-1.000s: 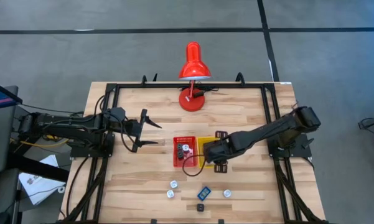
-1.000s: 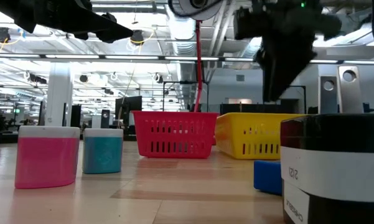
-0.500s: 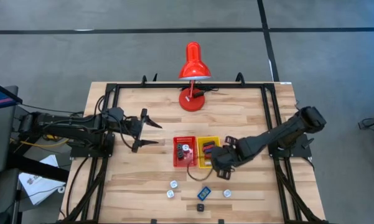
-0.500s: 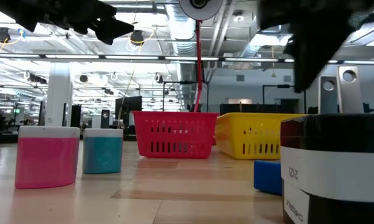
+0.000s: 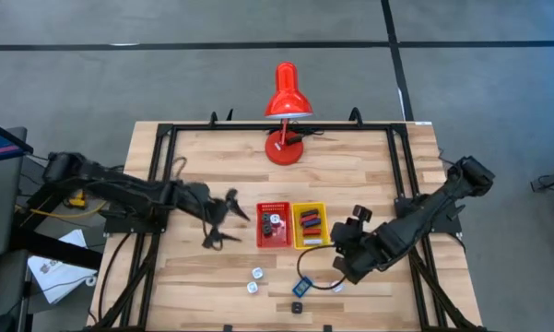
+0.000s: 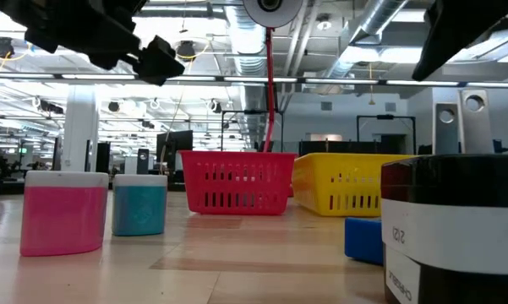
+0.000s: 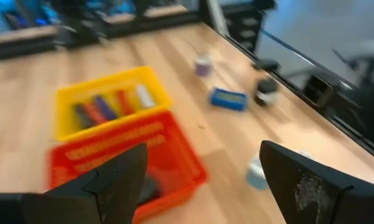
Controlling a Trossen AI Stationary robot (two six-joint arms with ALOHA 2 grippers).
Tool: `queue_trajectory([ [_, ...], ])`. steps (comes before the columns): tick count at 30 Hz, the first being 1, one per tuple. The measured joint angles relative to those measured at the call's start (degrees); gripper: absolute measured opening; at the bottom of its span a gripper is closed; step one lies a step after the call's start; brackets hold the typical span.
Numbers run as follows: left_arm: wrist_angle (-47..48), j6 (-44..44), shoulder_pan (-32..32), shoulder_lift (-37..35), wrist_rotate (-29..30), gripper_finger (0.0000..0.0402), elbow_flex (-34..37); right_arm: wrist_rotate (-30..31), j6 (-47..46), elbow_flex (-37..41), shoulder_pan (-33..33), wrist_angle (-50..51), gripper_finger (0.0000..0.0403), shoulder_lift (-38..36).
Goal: Pick & Place Office items
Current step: Put the blue charger adapter into the red bin
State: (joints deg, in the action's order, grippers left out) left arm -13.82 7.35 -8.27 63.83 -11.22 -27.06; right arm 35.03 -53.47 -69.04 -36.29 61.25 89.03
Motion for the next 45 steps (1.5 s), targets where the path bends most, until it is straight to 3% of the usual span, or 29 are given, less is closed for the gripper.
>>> queue_trajectory([
  [8, 4.30, 7.48, -11.05, 10.28, -0.24, 0.0301, -8.68, 0.01, 0.95, 0.00, 3.37, -0.40, 0.0156, 0.20],
  [15, 8.15, 9.67, -11.39, 19.15, -0.15, 0.0301, -13.48, -0.01, 1.38, 0.00, 4.74, -0.39, 0.0156, 0.20],
  [22, 8.52, 13.05, -11.39, 24.16, -3.72, 0.0301, -16.04, -0.29, -0.15, 0.00, 5.02, -0.85, 0.0154, 0.23],
  [26, 10.01, 15.23, -11.72, 26.05, -0.11, 0.0301, -18.37, -0.51, -0.55, 0.00, 5.28, -1.71, 0.0154, 0.23],
  [32, 22.46, 19.53, -15.23, 28.20, 8.67, 0.0301, -26.00, -0.51, -0.55, 0.00, 5.25, -1.91, 0.0154, 0.23],
  [45, 26.64, 20.81, -16.24, 38.03, 9.29, 0.0282, -32.24, -0.69, -0.55, 0.00, 4.89, -2.13, 0.0154, 0.23],
])
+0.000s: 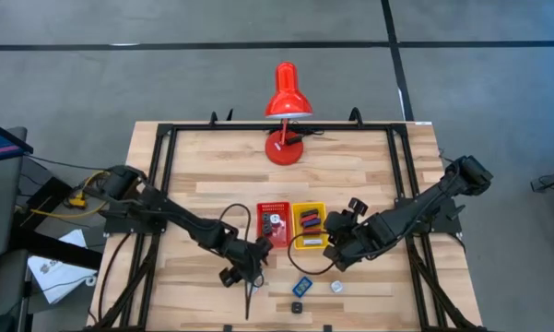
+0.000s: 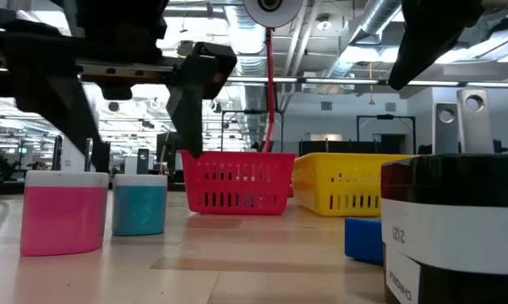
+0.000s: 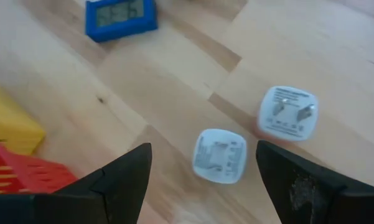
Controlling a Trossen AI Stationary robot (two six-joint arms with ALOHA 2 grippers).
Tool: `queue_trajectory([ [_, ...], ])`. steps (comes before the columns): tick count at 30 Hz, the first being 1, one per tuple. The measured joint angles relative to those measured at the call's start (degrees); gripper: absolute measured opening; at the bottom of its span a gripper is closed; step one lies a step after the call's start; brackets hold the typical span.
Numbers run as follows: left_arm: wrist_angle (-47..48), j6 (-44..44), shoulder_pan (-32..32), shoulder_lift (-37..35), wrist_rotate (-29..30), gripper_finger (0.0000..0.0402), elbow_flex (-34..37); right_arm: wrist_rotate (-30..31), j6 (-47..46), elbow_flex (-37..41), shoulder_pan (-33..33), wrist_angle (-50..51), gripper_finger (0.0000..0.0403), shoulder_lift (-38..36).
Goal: Pick & Place Office items
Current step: Put the blue charger adapter into the red bin
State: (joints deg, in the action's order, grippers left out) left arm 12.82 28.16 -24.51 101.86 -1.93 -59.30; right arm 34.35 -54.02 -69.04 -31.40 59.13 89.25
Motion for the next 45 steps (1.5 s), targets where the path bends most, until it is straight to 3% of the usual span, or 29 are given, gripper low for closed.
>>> queue_trajectory([
  [5, 1.86, -1.27, 0.13, 0.38, -3.64, 0.0282, -0.16, -0.02, -0.02, 0.00, -0.61, -0.94, 0.0154, 0.00],
  [22, 0.26, -1.35, 1.44, 2.17, -5.03, 0.0277, -0.18, -0.02, 0.01, 0.00, -1.20, -2.11, 0.0154, 0.00],
  [45, -1.14, -1.40, 1.46, 3.72, -6.39, 0.0157, -0.12, -0.07, 0.00, 0.00, -1.27, -2.44, 0.0154, 0.00],
])
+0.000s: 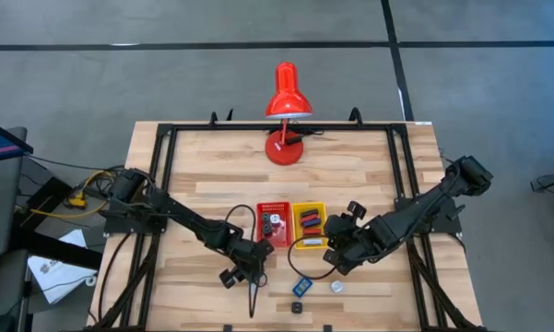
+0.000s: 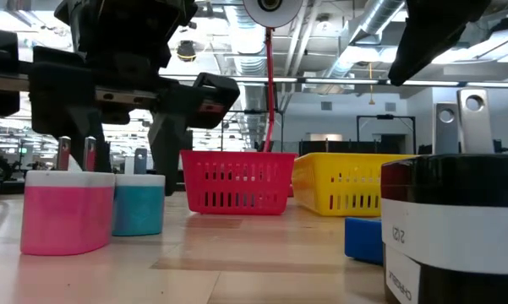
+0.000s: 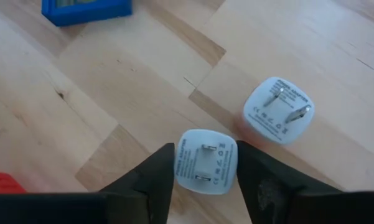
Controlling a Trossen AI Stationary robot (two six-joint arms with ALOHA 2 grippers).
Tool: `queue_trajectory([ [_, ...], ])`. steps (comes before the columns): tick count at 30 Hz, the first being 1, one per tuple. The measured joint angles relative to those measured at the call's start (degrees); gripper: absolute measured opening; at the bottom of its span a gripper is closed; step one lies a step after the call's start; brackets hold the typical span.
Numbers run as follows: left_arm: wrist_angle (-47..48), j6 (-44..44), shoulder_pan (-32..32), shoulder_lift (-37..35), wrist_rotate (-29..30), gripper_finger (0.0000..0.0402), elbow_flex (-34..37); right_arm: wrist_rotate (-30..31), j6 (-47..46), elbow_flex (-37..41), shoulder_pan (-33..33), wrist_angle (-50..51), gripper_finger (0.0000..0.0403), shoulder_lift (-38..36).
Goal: Pick & Place Office items
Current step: Put the blue charger adapter into the red bin
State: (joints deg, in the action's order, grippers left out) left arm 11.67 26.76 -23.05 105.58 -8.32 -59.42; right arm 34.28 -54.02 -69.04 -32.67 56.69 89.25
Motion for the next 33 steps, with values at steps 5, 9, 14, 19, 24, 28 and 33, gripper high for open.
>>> queue_trajectory([
  [5, -0.11, -0.01, 0.00, 0.00, -0.07, 0.0139, 0.00, -0.02, 0.00, 0.00, 0.00, 0.00, 0.0154, 0.00],
  [9, -0.12, -0.02, -0.02, -0.01, -0.04, 0.0145, 0.00, -0.03, 0.00, 0.00, 0.00, 0.00, 0.0154, 0.00],
  [14, 1.01, -0.12, -0.02, -1.98, -0.20, 0.0140, 0.04, -0.62, 0.01, 0.00, 0.00, 0.01, 0.0154, 0.00],
  [19, 1.84, -1.78, 0.46, -7.59, -0.31, 0.0138, 0.04, -1.70, 0.00, 0.00, 0.00, -0.17, 0.0154, 0.00],
  [24, 1.77, -3.89, 3.13, -14.31, -0.49, 0.0138, 0.04, -1.70, -0.03, 0.00, 0.07, -0.17, 0.0154, 0.00],
  [28, -2.59, -6.31, 6.36, -16.13, 2.77, 0.0138, 0.04, -1.66, -2.68, 0.00, 0.65, -0.25, 0.0154, 0.00],
  [33, -8.23, -6.26, 9.74, -12.79, 4.04, 0.0138, 0.04, -1.63, -8.83, 0.02, 1.42, 1.32, 0.0154, 0.00],
])
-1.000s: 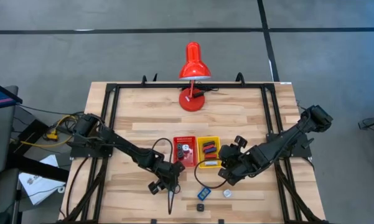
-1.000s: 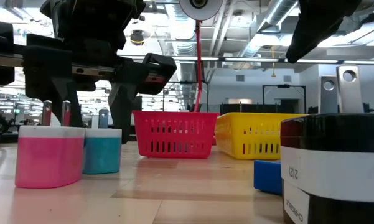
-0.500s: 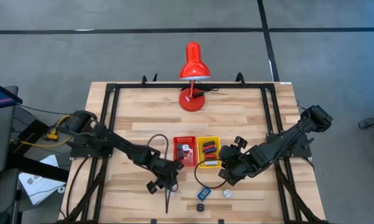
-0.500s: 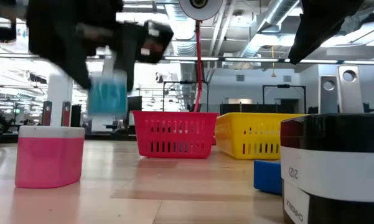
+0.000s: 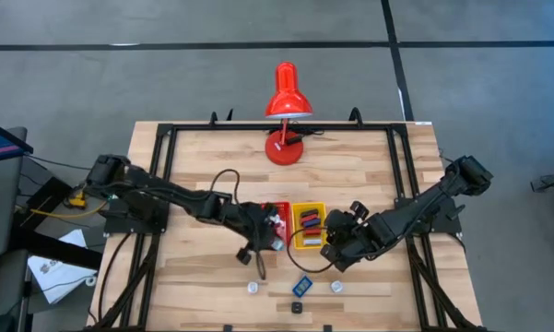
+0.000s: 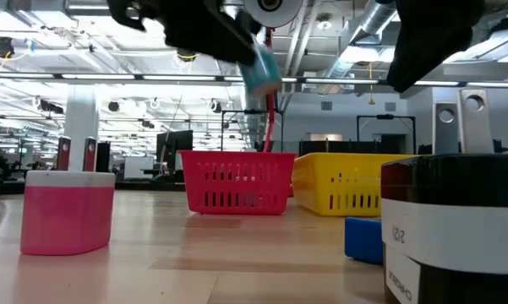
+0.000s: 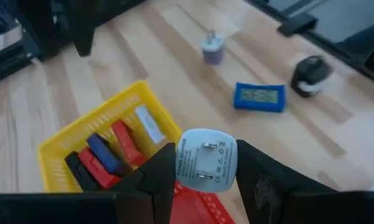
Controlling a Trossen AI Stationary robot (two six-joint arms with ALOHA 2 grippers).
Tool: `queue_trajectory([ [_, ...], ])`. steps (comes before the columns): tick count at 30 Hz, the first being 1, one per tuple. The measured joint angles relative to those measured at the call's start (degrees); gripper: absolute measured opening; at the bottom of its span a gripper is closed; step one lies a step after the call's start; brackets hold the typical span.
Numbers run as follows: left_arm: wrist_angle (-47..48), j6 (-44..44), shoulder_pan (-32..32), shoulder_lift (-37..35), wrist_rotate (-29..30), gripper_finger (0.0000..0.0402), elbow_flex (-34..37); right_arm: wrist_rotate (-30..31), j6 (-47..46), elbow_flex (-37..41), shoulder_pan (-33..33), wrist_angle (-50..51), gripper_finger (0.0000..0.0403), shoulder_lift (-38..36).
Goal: Pick & Place Office items
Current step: Put the blue charger adapter into the red bin
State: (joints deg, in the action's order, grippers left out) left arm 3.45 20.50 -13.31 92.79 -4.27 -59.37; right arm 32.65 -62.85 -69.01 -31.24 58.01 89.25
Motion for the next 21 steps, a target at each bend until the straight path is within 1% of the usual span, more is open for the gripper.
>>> queue_trajectory([
  [3, -3.60, -0.60, 1.30, 2.74, 0.00, 0.0138, 0.00, 0.23, -2.01, 0.00, 0.25, 1.22, 0.0154, 0.00],
  [5, -3.82, -1.37, 2.17, 4.51, 0.44, 0.0138, -0.02, 0.25, -2.14, 0.00, 0.31, 1.67, 0.0154, 0.02],
  [8, -3.03, -1.48, 3.13, 6.43, 3.62, 0.0138, 0.00, 0.25, -2.14, 0.00, 0.37, 1.65, 0.0154, 0.02],
  [11, -2.19, -1.58, 3.91, 6.41, 4.99, 0.0138, 0.00, 0.25, -1.60, 0.00, 0.68, 1.59, 0.0154, 0.02],
  [14, -1.43, -3.85, 4.85, 6.17, 6.50, 0.0138, 0.00, 0.34, -1.20, 0.00, 0.95, 1.61, 0.0154, 0.02],
  [18, -0.06, -7.01, 5.74, 6.70, 6.52, 0.0138, 0.00, 0.36, -1.07, 0.00, 1.43, 1.59, 0.0154, 0.02],
  [20, 1.54, -7.63, 5.72, 6.82, 6.86, 0.0138, 0.21, 0.36, -1.05, 0.00, 1.48, 1.64, 0.0154, 0.02],
  [21, 0.91, -7.66, 5.57, 6.82, 6.84, 0.0138, 0.38, 0.36, -1.05, 0.00, 1.54, 1.69, 0.0154, 0.02],
])
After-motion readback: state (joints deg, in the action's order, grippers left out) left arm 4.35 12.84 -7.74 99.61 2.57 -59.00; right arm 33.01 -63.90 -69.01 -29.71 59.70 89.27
